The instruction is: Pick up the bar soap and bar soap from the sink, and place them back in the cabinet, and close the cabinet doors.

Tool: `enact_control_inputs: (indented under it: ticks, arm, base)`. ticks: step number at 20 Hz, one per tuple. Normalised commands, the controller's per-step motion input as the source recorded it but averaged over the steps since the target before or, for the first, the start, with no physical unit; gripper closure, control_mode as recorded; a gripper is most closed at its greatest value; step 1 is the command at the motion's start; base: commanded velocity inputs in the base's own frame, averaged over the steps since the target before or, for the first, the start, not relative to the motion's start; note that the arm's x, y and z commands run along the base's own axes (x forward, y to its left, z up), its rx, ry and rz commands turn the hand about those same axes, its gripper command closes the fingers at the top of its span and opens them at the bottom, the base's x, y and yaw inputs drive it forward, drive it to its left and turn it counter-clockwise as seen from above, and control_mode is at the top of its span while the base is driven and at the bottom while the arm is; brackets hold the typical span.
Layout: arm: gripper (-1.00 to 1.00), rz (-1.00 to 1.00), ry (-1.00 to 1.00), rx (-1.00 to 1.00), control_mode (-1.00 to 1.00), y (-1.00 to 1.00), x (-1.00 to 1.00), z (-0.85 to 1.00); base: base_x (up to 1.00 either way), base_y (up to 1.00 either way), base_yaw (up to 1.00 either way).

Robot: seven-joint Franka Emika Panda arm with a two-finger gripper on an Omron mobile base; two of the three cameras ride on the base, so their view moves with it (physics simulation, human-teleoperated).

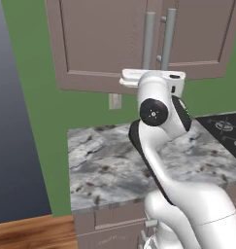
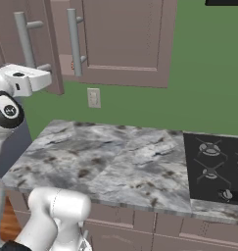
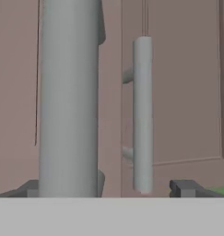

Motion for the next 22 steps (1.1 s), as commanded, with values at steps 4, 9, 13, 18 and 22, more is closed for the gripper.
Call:
enact_control_inputs:
  ticks: [4,9,13,18,22]
  arm:
    - [-1.0,0.13,0.0,0.0,-1.0,-0.39,0.51,-0.23]
    - [-1.0,0.12,0.0,0.0,-1.0,-0.35,0.52,-0.26]
    - [-1.0,0.12,0.0,0.0,-1.0,-0.3,0.56,-0.31]
    - [-1.0,0.09,0.0,0.0,-1.0,-0.19,0.54,-0.26]
    - [-1.0,0.07,0.02,0.0,-1.0,-0.07,0.44,-0.13]
  base:
    - [0.0,0.0,0.0]
    - [0.0,0.0,0.0]
    - [0.0,0.0,0.0]
    - [0.0,0.0,0.0]
    - [0.0,0.0,0.0]
